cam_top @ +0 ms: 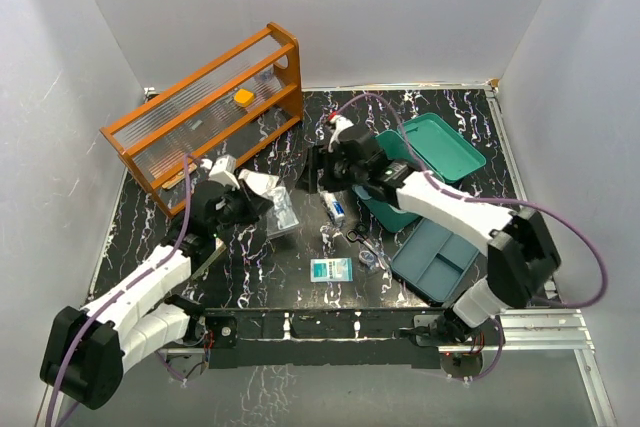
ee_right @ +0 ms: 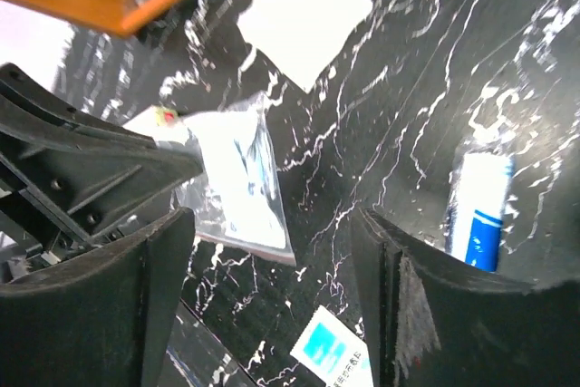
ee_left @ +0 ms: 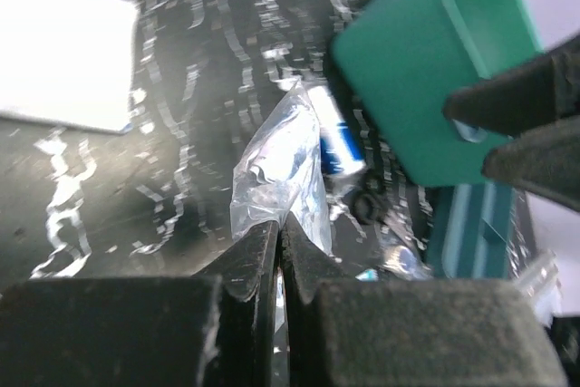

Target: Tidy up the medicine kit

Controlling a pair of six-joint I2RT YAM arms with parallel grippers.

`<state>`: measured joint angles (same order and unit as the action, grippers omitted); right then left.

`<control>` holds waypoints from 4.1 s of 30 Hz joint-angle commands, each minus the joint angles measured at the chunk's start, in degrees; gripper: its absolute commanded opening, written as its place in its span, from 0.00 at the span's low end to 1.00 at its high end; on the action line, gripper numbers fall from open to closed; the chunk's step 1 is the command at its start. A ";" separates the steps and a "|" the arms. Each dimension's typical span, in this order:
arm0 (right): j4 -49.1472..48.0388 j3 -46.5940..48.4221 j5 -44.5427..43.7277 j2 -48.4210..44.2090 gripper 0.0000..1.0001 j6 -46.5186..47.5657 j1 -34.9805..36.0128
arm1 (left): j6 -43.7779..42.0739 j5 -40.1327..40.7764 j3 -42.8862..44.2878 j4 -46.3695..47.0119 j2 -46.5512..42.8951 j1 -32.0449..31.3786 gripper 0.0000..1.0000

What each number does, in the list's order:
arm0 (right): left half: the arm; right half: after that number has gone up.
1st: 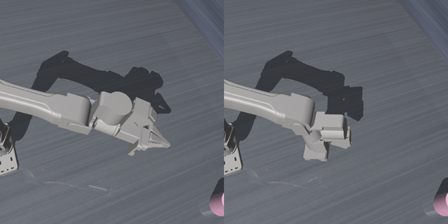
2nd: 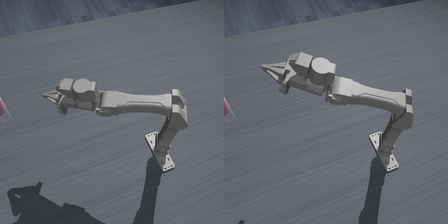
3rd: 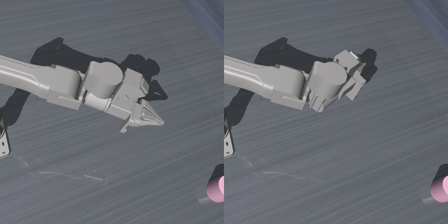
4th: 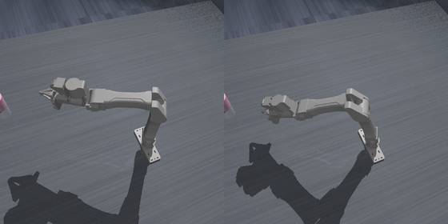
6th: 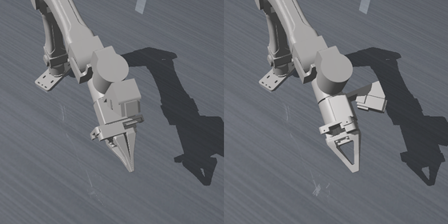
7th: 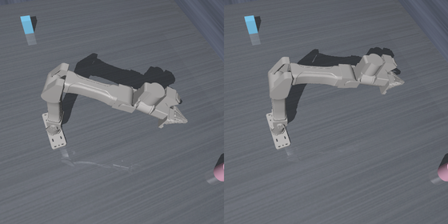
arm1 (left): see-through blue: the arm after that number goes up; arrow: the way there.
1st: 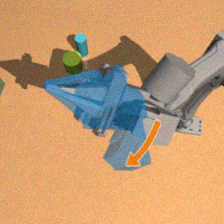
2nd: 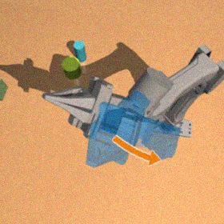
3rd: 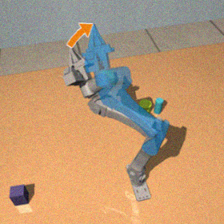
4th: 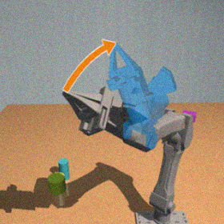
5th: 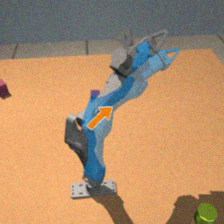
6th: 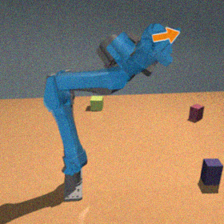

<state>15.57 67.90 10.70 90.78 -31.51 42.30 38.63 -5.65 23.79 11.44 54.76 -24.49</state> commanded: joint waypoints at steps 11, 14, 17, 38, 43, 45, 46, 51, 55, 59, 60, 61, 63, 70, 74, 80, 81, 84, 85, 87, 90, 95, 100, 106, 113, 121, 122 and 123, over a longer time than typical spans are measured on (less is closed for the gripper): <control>-16.90 -12.29 -2.16 -26.02 0.74 3.10 -4.65 | -8.71 -31.76 17.07 2.97 1.88 0.24 0.00; -16.84 -11.80 4.45 -25.89 0.74 3.22 -4.63 | -8.19 -35.12 18.49 4.38 2.84 0.23 0.00; -18.71 -12.78 7.32 -26.15 0.67 1.06 -4.62 | -7.93 -36.98 18.92 6.31 3.01 0.23 0.00; -24.92 -15.60 18.39 -22.65 0.31 -5.58 -4.67 | -6.91 -36.55 17.51 12.24 1.76 0.23 0.00; -24.62 -15.55 16.19 -22.05 0.20 -6.86 -4.60 | -7.14 -36.84 17.38 11.75 1.48 0.23 0.00; -24.49 -15.60 15.19 -22.14 0.16 -6.96 -4.66 | -7.19 -36.73 17.32 11.47 1.48 0.23 0.00; -24.26 -15.50 14.00 -22.38 0.13 -6.94 -4.64 | -7.17 -36.32 17.30 11.16 1.39 0.23 0.00; -21.19 -15.21 7.61 -23.52 0.06 -6.44 -4.84 | -4.74 -26.70 15.52 9.73 -0.29 0.23 0.53; -16.16 -13.75 0.86 -24.30 0.06 -5.12 -5.60 | -4.02 -18.32 13.23 7.59 -1.54 0.24 0.68; -9.66 -11.23 -6.44 -24.76 0.06 -3.20 -7.33 | -5.80 -11.84 13.53 2.39 -1.79 0.23 0.73; -7.24 -10.31 -8.60 -24.65 0.06 -2.87 -7.90 | -6.16 -10.96 13.60 1.47 -1.71 0.24 0.73; -5.16 -9.11 -10.37 -24.53 0.06 -2.35 -8.87 | -6.64 -10.35 13.61 0.70 -1.65 0.23 0.74; -1.31 -7.70 -13.18 -24.57 0.06 -1.86 -11.08 | -7.42 -9.73 13.39 0.27 -1.48 0.24 0.75; 8.15 -5.97 -17.83 -27.96 0.06 0.24 -20.71 | -8.63 -9.25 10.31 2.31 -0.94 0.26 0.76; 12.58 -5.74 -20.92 -29.63 0.07 0.34 -23.83 | -8.80 -9.15 9.16 3.14 0.09 0.23 0.77; 15.61 -7.19 -24.83 -30.84 0.07 -0.13 -24.86 | -9.14 -9.54 10.11 2.15 0.41 0.23 0.77; 15.55 -7.53 -24.76 -30.80 0.07 -0.13 -24.90 | -9.18 -9.55 10.02 2.17 0.25 0.23 0.77; 15.46 -8.08 -24.20 -30.22 0.07 -0.12 -24.90 | -9.12 -9.41 9.78 2.36 0.00 0.23 0.78; 15.28 -8.35 -24.22 -29.90 0.07 -0.11 -24.90 | -9.04 -9.38 9.78 2.49 -0.05 0.23 0.78; 15.03 -8.84 -24.86 -29.18 0.07 -0.62 -24.90 | -8.86 -9.46 9.61 2.60 0.02 0.23 0.78; 14.82 -8.65 -24.45 -26.61 0.07 -1.91 -24.90 | -8.50 -9.62 9.26 3.26 0.16 0.23 0.78; 13.62 -9.43 -21.82 -23.82 0.06 -3.77 -24.97 | -8.51 -9.84 9.41 2.98 0.45 0.23 0.78; 13.69 -12.06 -22.97 -23.17 0.07 -5.04 -24.98 | -8.36 -9.73 9.08 3.29 0.59 0.23 0.79; 13.11 -14.16 -24.68 -21.73 0.07 -4.40 -24.99 | -8.27 -9.99 9.35 3.56 1.53 0.23 0.79; 12.83 -15.60 -27.97 -21.41 0.07 -4.00 -25.01 | -8.16 -9.91 9.25 3.68 1.91 0.23 0.79; 15.80 -14.31 -32.52 -21.49 0.29 -4.08 -24.99 | -8.22 -9.44 8.97 4.29 1.19 0.23 0.79; 15.80 -14.12 -32.95 -21.84 0.33 -3.87 -24.99 | -8.24 -9.05 8.83 4.37 0.97 0.23 0.79; 15.84 -13.85 -33.37 -22.19 0.35 -3.75 -25.06 | -8.18 -8.94 8.74 4.45 0.82 0.20 0.79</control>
<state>31.81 51.94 -18.17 69.91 -35.75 17.50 30.68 -15.42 32.93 13.76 56.90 -24.47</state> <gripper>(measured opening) 0.307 0.790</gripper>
